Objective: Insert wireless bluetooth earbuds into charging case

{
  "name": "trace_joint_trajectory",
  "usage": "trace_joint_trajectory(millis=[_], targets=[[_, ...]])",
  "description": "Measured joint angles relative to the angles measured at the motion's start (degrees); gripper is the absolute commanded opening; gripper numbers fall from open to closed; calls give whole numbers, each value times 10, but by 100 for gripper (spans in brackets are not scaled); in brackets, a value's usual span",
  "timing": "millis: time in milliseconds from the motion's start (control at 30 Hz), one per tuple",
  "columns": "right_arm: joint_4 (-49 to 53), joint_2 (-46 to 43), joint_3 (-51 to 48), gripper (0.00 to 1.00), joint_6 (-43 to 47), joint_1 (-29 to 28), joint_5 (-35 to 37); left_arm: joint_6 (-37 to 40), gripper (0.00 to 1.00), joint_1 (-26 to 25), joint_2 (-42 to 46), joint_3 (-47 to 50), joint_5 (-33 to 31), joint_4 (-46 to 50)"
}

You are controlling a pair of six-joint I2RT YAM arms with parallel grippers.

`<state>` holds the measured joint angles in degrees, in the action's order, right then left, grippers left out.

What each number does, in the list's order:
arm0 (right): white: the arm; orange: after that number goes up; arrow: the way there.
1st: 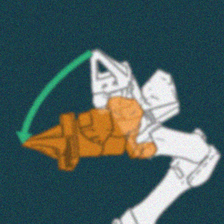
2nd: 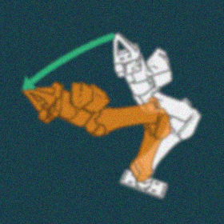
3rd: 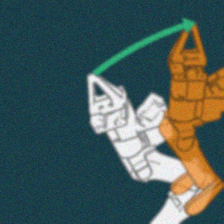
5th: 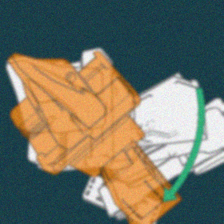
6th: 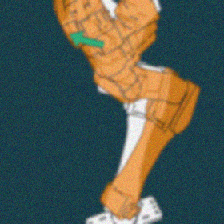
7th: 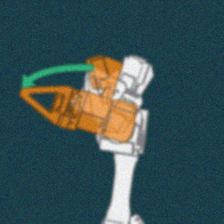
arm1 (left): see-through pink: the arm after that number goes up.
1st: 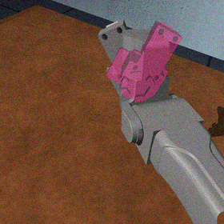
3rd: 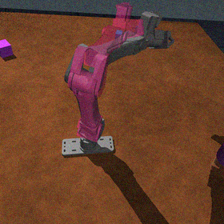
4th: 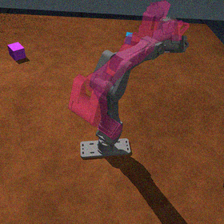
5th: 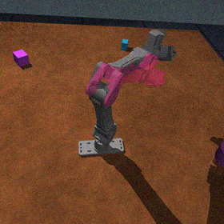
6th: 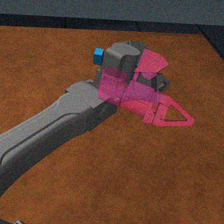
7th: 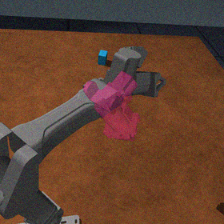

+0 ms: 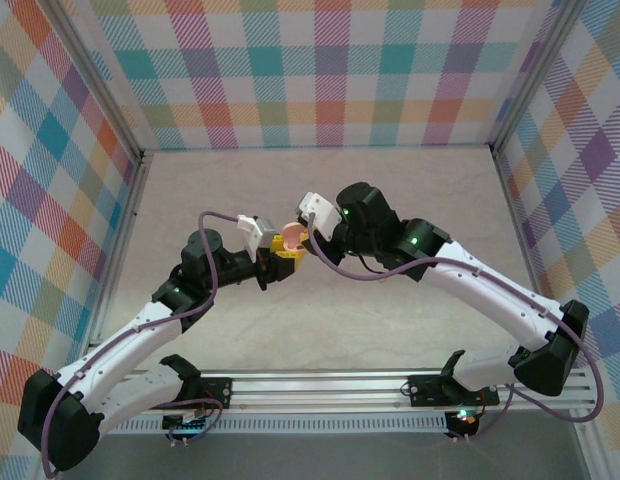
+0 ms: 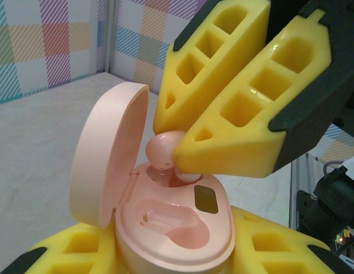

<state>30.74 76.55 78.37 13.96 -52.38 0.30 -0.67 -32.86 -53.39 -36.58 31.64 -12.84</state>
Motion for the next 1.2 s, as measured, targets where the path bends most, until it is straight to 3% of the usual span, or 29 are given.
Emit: trace_joint_trajectory(millis=[167,467,667,933,1200], targets=[[-14,-3,-12,17,25,-1,2,0,21,0,2,0,0,0],[-22,-17,-22,31,38,-1,-17,0,21,0,9,0,1,1],[-14,-29,-23,34,24,-1,-50,0,21,0,11,0,0,0],[12,-30,9,39,-49,10,-64,0,21,0,11,0,0,0],[41,-34,87,41,-183,88,-70,1,21,0,11,0,-1,0]])
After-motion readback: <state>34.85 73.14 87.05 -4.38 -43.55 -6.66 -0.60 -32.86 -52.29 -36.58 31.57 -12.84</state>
